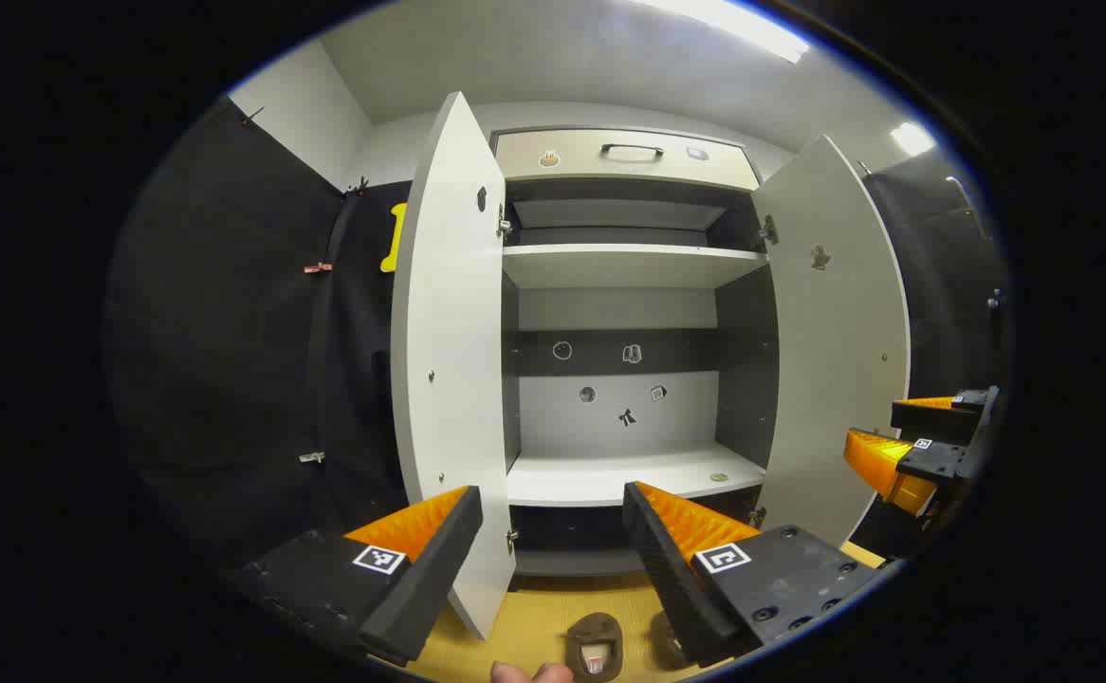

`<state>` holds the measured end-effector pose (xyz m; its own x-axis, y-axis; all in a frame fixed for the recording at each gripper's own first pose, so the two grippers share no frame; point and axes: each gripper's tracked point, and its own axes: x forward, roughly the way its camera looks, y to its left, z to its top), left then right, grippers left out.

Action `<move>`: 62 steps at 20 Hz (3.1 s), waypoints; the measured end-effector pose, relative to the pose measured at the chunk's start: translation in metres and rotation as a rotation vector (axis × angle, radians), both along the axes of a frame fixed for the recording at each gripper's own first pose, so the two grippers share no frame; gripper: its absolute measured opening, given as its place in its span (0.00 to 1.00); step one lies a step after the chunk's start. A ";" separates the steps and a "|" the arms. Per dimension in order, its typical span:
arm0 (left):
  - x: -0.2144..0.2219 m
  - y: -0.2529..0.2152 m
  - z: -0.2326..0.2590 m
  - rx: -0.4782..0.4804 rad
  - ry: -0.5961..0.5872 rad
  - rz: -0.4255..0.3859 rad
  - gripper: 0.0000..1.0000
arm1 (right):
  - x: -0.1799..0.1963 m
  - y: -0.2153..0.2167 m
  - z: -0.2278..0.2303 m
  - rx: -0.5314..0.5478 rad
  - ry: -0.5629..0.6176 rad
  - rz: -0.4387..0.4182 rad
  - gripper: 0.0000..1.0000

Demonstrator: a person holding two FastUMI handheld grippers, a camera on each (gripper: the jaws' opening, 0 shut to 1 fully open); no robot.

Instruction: Grab one shoe with the right hand and put it into the shoe cabinet, grab the other shoe with the left hand and put it into the shoe cabinet; then close the right door with the right hand and the left door with the left hand.

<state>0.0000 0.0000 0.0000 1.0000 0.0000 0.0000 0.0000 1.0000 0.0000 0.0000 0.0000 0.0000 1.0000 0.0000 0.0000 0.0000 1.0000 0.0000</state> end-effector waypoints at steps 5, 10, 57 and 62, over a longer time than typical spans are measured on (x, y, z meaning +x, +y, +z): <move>-0.001 -0.005 0.003 0.027 -0.007 -0.020 0.95 | 0.000 0.004 -0.001 -0.001 0.004 0.005 0.98; -0.001 -0.007 0.004 0.029 -0.012 -0.028 0.95 | -0.001 0.004 -0.001 0.001 0.002 0.006 0.98; 0.013 0.067 -0.079 0.042 0.128 0.064 0.95 | 0.032 0.132 -0.487 0.208 0.881 0.063 0.64; 0.011 0.075 -0.080 0.073 0.132 0.080 0.95 | 0.048 0.123 -0.495 0.197 0.842 -0.008 0.22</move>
<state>0.0106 0.0750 -0.0796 0.9881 0.0840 -0.1286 -0.0744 0.9942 0.0778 0.0481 0.1225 -0.4953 0.6671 0.0709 -0.7416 0.0851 0.9817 0.1704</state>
